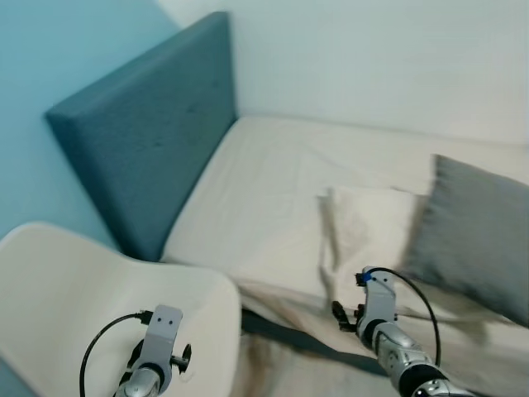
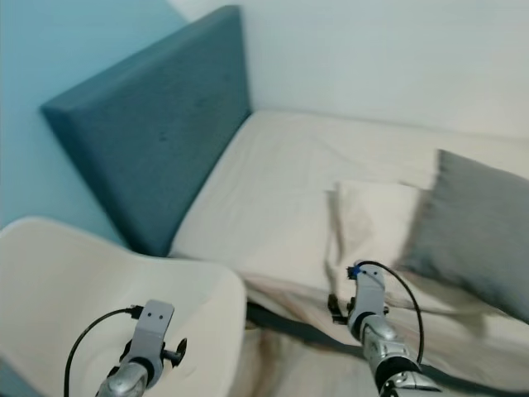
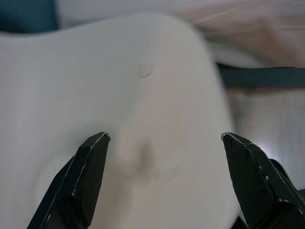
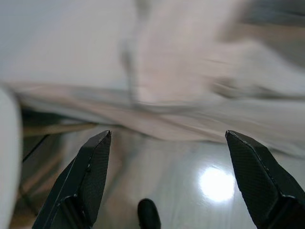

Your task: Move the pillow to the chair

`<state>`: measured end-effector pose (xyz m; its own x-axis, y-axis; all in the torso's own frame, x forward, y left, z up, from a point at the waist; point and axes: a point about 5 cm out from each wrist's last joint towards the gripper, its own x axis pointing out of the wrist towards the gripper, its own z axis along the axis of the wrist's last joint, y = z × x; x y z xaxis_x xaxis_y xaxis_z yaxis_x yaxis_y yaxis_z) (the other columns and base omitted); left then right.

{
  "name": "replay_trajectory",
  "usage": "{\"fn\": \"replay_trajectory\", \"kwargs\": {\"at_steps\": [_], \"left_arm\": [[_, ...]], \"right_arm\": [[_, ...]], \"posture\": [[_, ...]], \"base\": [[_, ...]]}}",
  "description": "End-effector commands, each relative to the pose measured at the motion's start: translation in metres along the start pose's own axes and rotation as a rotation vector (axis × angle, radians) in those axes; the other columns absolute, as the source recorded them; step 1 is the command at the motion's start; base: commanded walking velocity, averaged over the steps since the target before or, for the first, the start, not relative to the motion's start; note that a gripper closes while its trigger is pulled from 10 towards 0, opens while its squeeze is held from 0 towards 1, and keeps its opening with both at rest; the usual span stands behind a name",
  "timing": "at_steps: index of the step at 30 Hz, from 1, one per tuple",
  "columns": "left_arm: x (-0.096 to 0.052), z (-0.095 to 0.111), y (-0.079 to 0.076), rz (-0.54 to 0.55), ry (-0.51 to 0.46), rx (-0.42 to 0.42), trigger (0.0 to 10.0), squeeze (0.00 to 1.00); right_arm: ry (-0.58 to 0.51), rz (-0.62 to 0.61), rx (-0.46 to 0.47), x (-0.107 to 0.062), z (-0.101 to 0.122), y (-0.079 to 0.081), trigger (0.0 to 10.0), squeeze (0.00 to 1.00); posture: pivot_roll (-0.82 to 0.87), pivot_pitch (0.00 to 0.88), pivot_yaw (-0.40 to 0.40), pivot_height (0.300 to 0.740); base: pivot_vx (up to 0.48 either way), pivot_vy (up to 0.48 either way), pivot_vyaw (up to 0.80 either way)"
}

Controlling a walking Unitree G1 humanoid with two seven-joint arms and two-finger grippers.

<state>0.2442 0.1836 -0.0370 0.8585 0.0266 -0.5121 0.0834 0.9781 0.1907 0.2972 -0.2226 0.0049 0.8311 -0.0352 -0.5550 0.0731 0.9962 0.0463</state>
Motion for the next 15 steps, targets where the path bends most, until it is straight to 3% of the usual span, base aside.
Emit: {"fn": "replay_trajectory", "kwargs": {"at_steps": [1,11,15], "left_arm": [[-0.0022,-0.0055,-0.0018,-0.015,0.016,0.012,10.0,0.0],[-0.0039,-0.009,-0.0022,-0.027,0.022,0.039,10.0,0.0],[-0.004,-0.01,-0.0012,-0.017,0.03,0.033,10.0,0.0]], "right_arm": [[0.015,0.003,0.01,0.0003,-0.0039,0.004,10.0,0.0],[0.007,-0.011,0.031,-0.0004,-0.0033,0.0001,10.0,0.0],[-0.028,0.002,0.06,-0.0003,0.0006,0.0004,10.0,0.0]], "posture": [[-0.21,0.07,0.043,0.733],[-0.22,0.076,0.045,0.733],[-0.22,0.08,0.047,0.733]], "base": [[0.0,0.0,-0.74],[0.0,0.0,-0.74],[0.0,-0.478,-0.16]]}}
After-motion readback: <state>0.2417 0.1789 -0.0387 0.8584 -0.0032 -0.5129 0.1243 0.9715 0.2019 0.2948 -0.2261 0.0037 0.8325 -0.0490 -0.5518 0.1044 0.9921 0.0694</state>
